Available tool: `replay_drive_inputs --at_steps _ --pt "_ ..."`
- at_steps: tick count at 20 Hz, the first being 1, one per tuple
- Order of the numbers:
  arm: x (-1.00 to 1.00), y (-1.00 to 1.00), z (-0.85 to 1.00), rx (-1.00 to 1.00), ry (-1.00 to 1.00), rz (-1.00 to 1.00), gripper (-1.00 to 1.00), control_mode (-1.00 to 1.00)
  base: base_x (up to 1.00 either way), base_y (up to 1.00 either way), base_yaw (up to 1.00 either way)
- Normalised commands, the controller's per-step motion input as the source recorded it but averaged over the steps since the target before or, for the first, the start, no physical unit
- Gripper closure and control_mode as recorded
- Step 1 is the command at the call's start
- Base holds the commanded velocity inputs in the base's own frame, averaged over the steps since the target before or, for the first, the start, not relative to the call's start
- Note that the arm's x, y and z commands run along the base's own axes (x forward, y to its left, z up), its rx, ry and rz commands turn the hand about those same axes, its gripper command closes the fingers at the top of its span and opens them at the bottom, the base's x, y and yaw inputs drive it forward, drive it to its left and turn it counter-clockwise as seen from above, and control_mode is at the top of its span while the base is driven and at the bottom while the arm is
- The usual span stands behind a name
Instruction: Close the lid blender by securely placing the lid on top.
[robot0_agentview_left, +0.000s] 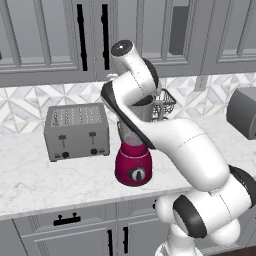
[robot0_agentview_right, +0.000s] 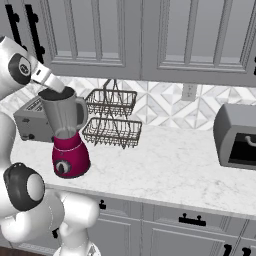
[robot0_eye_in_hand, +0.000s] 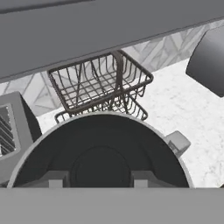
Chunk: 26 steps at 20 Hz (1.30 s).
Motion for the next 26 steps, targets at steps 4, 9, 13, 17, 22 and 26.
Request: replay_drive_inputs --at_steps 4,9,13,17,22,26 --pt "-0.16 0.0 -0.62 0.19 0.02 -0.25 1.0 -1.0 0.0 0.0 0.0" --pt "-0.19 0.01 -0.82 0.02 0.0 -0.14 1.0 -1.0 0.0 0.0 0.0" --pt "-0.3 0.02 -0.56 0.0 0.0 -0.04 -1.0 -1.0 0.0 0.0 0.0" --pt "-0.52 0.04 -0.4 -0.01 0.0 -0.01 -1.0 -1.0 0.0 0.0 0.0" --pt "-0.72 0.0 -0.22 0.0 0.0 0.0 -1.0 -1.0 0.0 0.0 0.0" --pt "-0.86 0.03 -0.07 -0.02 0.0 0.0 -1.0 -1.0 0.0 0.0 0.0"
